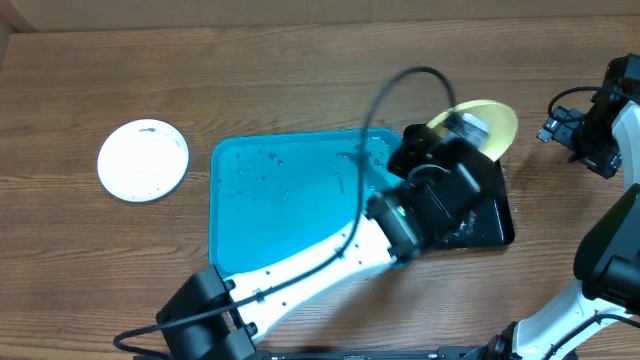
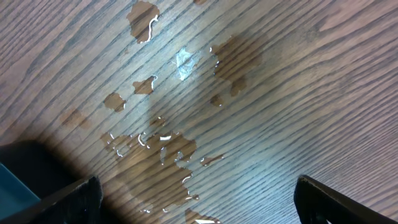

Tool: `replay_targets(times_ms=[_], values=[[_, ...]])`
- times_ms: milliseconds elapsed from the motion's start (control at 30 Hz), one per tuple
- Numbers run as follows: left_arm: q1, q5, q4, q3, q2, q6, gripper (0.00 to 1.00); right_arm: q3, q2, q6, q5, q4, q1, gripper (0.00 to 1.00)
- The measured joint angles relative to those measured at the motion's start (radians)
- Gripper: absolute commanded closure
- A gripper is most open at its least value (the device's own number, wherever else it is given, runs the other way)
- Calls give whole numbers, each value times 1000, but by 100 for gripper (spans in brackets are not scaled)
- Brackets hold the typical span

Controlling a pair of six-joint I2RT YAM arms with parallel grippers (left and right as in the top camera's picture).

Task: Clean dirty plates on tray and stack at the side
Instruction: 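Tilt the yellow plate over the black tray with the left gripper to drain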

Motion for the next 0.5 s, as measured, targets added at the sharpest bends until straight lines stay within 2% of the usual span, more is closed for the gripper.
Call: replay_targets(times_ms=[233, 500], values=[[-116, -247, 189, 2, 0, 298, 96, 0, 0, 0, 0, 0, 0, 0], [-159, -408, 364, 2, 0, 543, 96, 0, 0, 0, 0, -1, 0, 0]])
